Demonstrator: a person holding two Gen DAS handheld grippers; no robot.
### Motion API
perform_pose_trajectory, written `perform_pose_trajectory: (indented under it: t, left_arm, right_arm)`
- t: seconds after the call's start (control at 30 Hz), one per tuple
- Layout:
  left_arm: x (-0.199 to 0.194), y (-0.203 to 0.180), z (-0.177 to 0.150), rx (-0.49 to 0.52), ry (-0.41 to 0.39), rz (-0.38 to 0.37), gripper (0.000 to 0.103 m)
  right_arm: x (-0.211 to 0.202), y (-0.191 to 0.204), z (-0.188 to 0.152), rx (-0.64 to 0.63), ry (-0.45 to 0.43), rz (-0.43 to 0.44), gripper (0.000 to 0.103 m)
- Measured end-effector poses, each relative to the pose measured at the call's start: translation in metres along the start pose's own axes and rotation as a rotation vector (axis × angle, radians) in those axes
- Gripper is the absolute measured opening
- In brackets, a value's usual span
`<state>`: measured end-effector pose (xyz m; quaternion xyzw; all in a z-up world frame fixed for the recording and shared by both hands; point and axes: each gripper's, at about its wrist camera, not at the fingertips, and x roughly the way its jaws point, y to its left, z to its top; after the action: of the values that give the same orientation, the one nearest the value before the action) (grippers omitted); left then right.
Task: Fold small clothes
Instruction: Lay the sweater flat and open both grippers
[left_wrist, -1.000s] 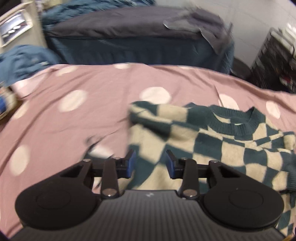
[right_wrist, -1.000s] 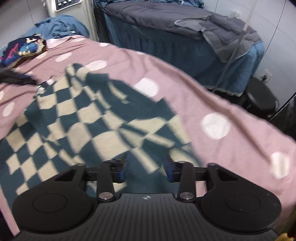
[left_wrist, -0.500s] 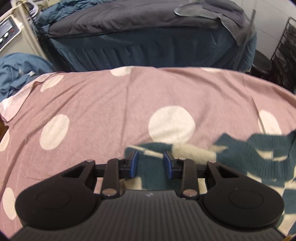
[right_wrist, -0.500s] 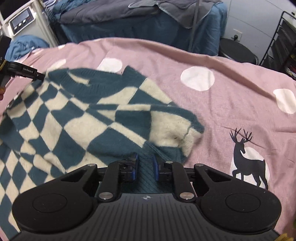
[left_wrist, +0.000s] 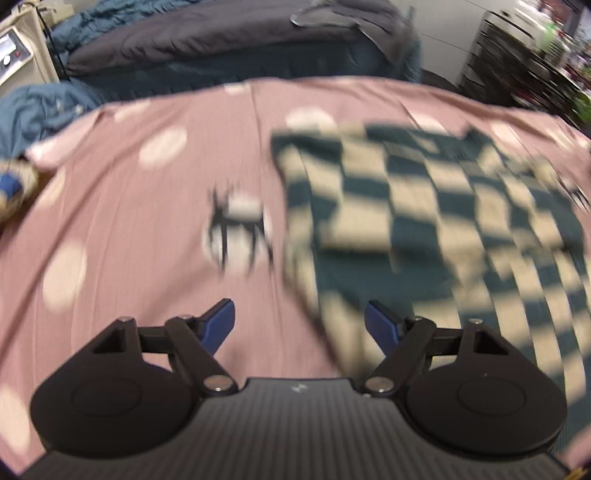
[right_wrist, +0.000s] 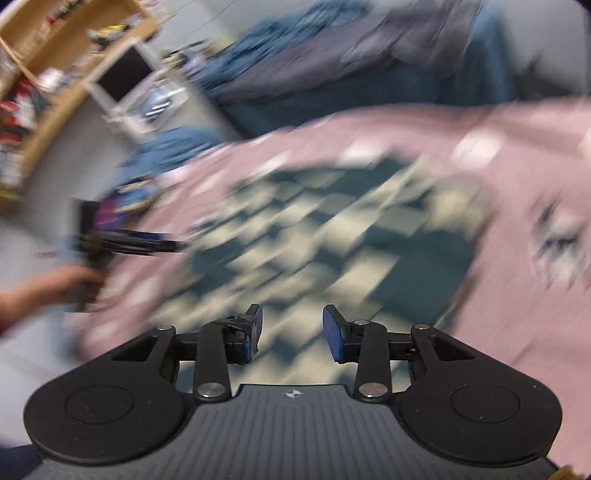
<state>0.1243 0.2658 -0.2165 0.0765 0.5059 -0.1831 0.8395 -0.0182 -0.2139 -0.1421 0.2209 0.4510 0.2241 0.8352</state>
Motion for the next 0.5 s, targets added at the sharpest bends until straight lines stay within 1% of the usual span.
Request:
perform_pose_trajectory:
  t: [0.03, 0.07, 0.1, 0.13, 0.17, 0.2, 0.23, 0.27, 0.33, 0.4, 0.47, 0.5]
  left_arm:
    - [-0.007, 0.002, -0.018, -0.003, 0.022, -0.011, 0.071]
    - [-0.012, 0.003, -0.036, -0.001, 0.049, -0.017, 0.067]
    - [-0.015, 0.005, -0.051, 0.002, 0.07, -0.016, 0.065]
    - [-0.016, 0.006, -0.065, 0.001, 0.087, -0.011, 0.061]
    - [-0.016, 0.007, -0.076, 0.001, 0.102, -0.012, 0.054]
    - [-0.015, 0.007, -0.083, -0.002, 0.106, -0.024, 0.051]
    - [-0.015, 0.006, -0.088, -0.013, 0.099, -0.039, 0.045]
    - [-0.014, 0.004, -0.09, -0.021, 0.092, -0.054, 0.043]
    - [-0.007, -0.003, -0.087, -0.014, 0.099, -0.074, 0.042]
    - [-0.002, -0.017, -0.083, 0.02, 0.112, -0.106, 0.042]
    - [-0.002, -0.029, -0.083, 0.05, 0.109, -0.135, 0.044]
    - [0.0, -0.035, -0.084, 0.073, 0.115, -0.128, 0.045]
  right_arm:
    - [-0.008, 0.004, -0.008, 0.016, 0.055, 0.08, 0.064]
    - [-0.018, 0.01, -0.017, 0.011, 0.115, 0.14, 0.064]
    - [-0.027, 0.018, -0.026, -0.008, 0.174, 0.173, 0.064]
    - [-0.035, 0.025, -0.035, -0.03, 0.228, 0.18, 0.064]
    - [-0.042, 0.03, -0.045, -0.049, 0.272, 0.168, 0.065]
    - [-0.047, 0.032, -0.054, -0.061, 0.302, 0.128, 0.067]
    - [-0.05, 0.031, -0.063, -0.061, 0.312, 0.068, 0.069]
    - [-0.05, 0.028, -0.072, -0.045, 0.308, 0.013, 0.071]
    - [-0.041, 0.019, -0.09, -0.027, 0.291, -0.089, 0.07]
    - [-0.026, 0.012, -0.106, -0.009, 0.286, -0.19, 0.07]
    - [-0.014, 0.003, -0.122, 0.052, 0.281, -0.259, 0.07]
    - [-0.012, -0.001, -0.128, 0.093, 0.263, -0.27, 0.07]
